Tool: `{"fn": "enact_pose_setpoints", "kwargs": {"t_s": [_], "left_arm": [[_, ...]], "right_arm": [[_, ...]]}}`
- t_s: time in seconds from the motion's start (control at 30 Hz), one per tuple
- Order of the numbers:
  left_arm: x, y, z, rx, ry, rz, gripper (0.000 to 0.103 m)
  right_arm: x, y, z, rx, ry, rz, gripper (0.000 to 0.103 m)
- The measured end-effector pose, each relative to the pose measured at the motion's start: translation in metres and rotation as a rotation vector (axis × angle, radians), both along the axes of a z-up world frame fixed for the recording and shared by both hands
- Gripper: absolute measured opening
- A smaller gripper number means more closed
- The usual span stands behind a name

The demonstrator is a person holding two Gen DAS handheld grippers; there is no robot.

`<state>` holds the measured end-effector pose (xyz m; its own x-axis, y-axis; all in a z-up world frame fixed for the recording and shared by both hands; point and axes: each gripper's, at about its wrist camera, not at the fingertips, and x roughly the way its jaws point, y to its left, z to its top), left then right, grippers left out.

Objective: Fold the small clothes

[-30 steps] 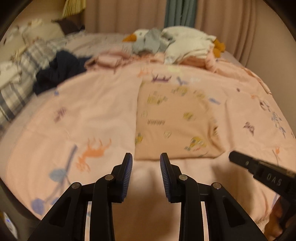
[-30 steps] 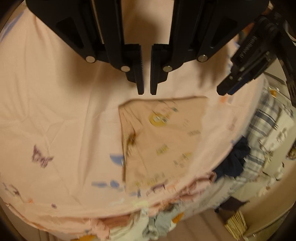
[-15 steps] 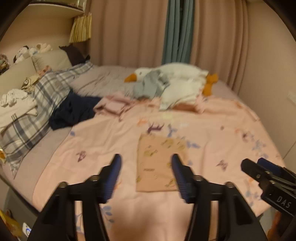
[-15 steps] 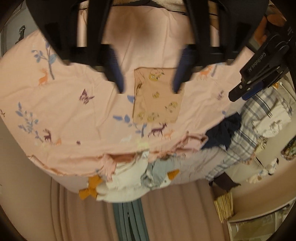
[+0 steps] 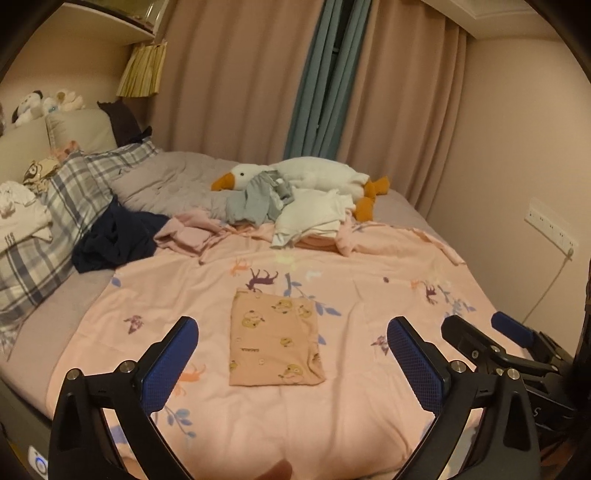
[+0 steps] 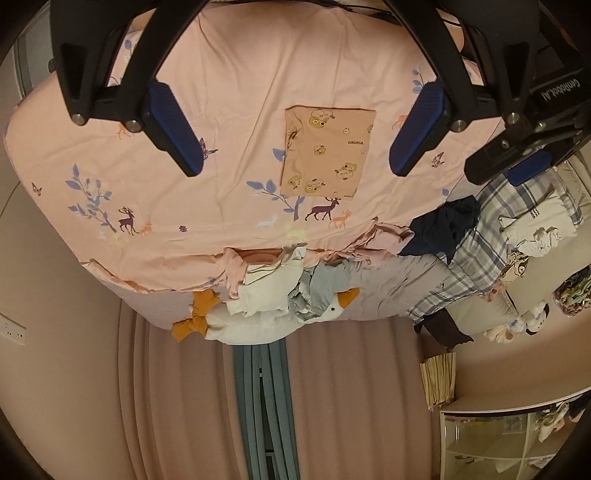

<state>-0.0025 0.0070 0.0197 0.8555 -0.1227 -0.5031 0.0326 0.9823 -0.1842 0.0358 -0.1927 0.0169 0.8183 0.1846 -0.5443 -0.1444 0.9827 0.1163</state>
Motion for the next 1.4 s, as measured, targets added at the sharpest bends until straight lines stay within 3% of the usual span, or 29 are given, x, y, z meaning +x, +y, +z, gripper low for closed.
{"fn": "enact_pose_setpoints", "kwargs": {"t_s": [0.13, 0.8, 0.97, 1.4], "left_arm": [[-0.0026, -0.0015, 0.0028, 0.013, -0.004, 0.041, 0.101], [-0.0074, -0.0045, 0.0010, 0.010, 0.013, 0.060, 0.101], [-0.0077, -0.0048, -0.0004, 0.047, 0.011, 0.089, 0.101], [-0.0058, -0.0057, -0.0014, 0.052, 0.028, 0.047, 0.101]], "right_arm": [[-0.0076, -0.0007, 0.0020, -0.006, -0.009, -0.011, 0.103], [-0.0108, -0.0009, 0.0001, -0.042, 0.012, -0.055, 0.103], [-0.0096, -0.0002, -0.0034, -0.045, 0.017, -0.057, 0.103], [-0.0074, -0.0016, -0.0056, -0.055, 0.028, -0.072, 0.103]]}}
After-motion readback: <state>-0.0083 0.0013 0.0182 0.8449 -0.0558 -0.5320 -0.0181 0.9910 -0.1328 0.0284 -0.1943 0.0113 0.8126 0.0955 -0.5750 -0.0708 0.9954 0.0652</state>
